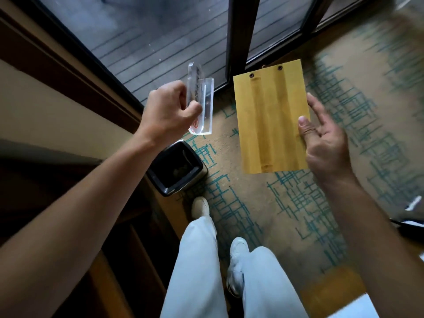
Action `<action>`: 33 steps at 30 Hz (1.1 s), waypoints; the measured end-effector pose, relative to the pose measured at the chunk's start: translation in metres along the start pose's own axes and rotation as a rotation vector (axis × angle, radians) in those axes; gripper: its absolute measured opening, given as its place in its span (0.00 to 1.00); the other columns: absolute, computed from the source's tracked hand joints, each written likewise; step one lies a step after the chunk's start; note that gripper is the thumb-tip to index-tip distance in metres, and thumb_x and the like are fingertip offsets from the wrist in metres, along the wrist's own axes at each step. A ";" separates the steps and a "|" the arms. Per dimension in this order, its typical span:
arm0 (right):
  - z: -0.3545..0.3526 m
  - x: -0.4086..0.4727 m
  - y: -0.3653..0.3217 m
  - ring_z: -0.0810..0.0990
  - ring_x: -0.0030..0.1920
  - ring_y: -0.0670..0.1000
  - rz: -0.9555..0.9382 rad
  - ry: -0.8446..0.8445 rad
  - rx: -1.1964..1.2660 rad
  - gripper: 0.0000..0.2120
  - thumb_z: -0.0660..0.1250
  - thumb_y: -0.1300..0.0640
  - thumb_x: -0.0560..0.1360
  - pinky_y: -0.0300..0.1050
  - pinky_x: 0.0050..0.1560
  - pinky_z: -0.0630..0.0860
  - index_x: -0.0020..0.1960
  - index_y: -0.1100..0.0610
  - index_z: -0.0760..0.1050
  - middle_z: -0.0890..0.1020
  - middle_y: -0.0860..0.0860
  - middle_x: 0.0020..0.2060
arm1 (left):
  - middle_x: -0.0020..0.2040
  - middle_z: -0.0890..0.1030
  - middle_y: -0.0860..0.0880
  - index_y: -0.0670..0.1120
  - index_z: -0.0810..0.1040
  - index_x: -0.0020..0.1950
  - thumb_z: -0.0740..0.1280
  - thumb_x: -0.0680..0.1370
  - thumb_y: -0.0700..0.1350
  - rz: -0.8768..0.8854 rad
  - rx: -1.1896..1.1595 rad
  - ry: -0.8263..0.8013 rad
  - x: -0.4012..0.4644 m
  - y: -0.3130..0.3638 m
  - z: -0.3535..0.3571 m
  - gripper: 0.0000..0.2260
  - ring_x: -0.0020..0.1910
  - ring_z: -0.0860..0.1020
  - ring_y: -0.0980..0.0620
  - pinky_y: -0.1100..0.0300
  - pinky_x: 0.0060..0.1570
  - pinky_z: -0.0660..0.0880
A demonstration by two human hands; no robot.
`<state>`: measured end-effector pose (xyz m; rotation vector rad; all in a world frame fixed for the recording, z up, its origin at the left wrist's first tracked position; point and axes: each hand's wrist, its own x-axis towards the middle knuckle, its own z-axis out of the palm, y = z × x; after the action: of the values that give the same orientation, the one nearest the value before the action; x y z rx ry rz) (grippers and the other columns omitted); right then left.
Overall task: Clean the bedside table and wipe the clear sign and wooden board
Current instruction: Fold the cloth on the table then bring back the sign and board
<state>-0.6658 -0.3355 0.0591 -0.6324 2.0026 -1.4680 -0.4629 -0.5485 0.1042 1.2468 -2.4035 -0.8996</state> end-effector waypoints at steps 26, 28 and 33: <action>-0.025 -0.138 -0.298 0.85 0.47 0.46 -0.247 -0.165 -0.045 0.17 0.64 0.53 0.82 0.56 0.56 0.83 0.70 0.42 0.73 0.86 0.39 0.45 | 0.31 0.73 0.50 0.42 0.73 0.38 0.67 0.74 0.46 0.004 0.015 0.386 -0.166 0.104 -0.260 0.09 0.32 0.73 0.48 0.70 0.29 0.63; 0.003 -0.141 -0.310 0.85 0.46 0.48 -0.274 -0.206 -0.049 0.18 0.65 0.51 0.81 0.59 0.55 0.83 0.71 0.42 0.73 0.87 0.43 0.46 | 0.32 0.74 0.47 0.43 0.73 0.37 0.68 0.74 0.45 -0.048 0.030 0.406 -0.179 0.081 -0.279 0.09 0.32 0.72 0.47 0.68 0.29 0.63; 0.075 -0.149 -0.325 0.81 0.36 0.40 -0.313 -0.349 0.000 0.20 0.62 0.58 0.84 0.39 0.43 0.81 0.74 0.47 0.67 0.83 0.41 0.37 | 0.31 0.78 0.48 0.43 0.73 0.37 0.68 0.74 0.45 -0.162 0.003 0.463 -0.213 0.029 -0.325 0.09 0.30 0.76 0.48 0.59 0.30 0.71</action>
<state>-0.4930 -0.3806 0.3782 -1.1581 1.6869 -1.4115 -0.1913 -0.4918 0.3776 1.4775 -1.9635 -0.5661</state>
